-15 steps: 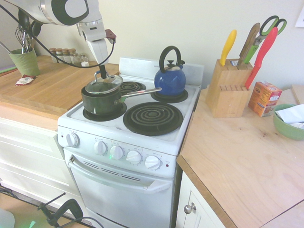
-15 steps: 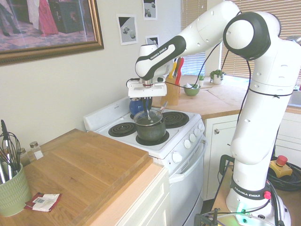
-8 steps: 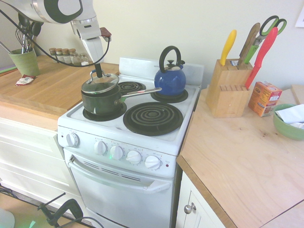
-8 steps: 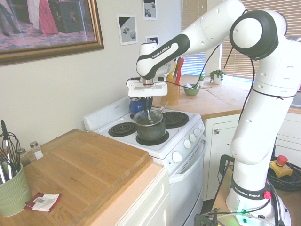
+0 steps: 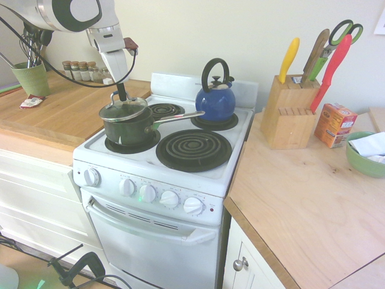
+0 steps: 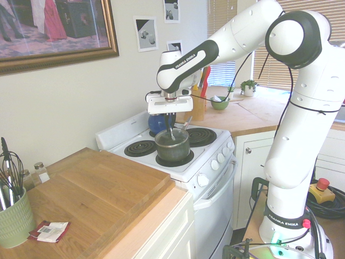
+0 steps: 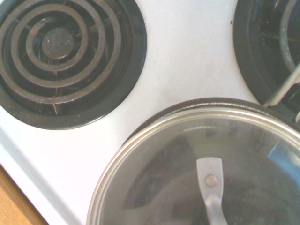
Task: Cover the lid of the pot
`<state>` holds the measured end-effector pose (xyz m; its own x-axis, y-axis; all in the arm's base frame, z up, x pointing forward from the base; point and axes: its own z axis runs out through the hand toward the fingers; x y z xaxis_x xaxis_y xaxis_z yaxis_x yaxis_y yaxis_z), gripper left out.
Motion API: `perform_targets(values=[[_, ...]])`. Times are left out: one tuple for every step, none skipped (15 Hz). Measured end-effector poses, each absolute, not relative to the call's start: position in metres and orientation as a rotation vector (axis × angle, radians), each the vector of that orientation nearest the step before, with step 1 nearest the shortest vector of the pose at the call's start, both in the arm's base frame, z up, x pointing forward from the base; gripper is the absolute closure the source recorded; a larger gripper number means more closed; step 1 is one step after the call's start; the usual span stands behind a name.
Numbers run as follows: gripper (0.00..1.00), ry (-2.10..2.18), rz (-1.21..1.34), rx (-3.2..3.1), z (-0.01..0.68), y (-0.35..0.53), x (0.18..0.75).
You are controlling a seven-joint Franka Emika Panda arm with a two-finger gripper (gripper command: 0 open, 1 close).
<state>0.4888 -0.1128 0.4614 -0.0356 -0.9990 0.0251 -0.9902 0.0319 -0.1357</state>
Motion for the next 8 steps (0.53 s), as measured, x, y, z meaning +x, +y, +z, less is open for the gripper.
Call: perform_targets(values=[[1.00, 2.204, -0.184, -2.120, 0.464, -0.116, 0.489], [1.00, 2.208, -0.195, -2.111, 0.467, -0.120, 0.490], [1.00, 2.211, -0.208, -2.101, 0.473, -0.124, 0.490], [1.00, 2.214, -0.216, -2.092, 0.477, -0.127, 0.491], [1.00, 2.217, -0.219, -2.087, 0.479, -0.129, 0.491], [1.00, 2.218, -0.218, -2.086, 0.480, -0.130, 0.491], [1.00, 2.219, -0.216, -2.087, 0.479, -0.130, 0.491], [1.00, 2.220, -0.214, -2.088, 0.478, -0.130, 0.491]])
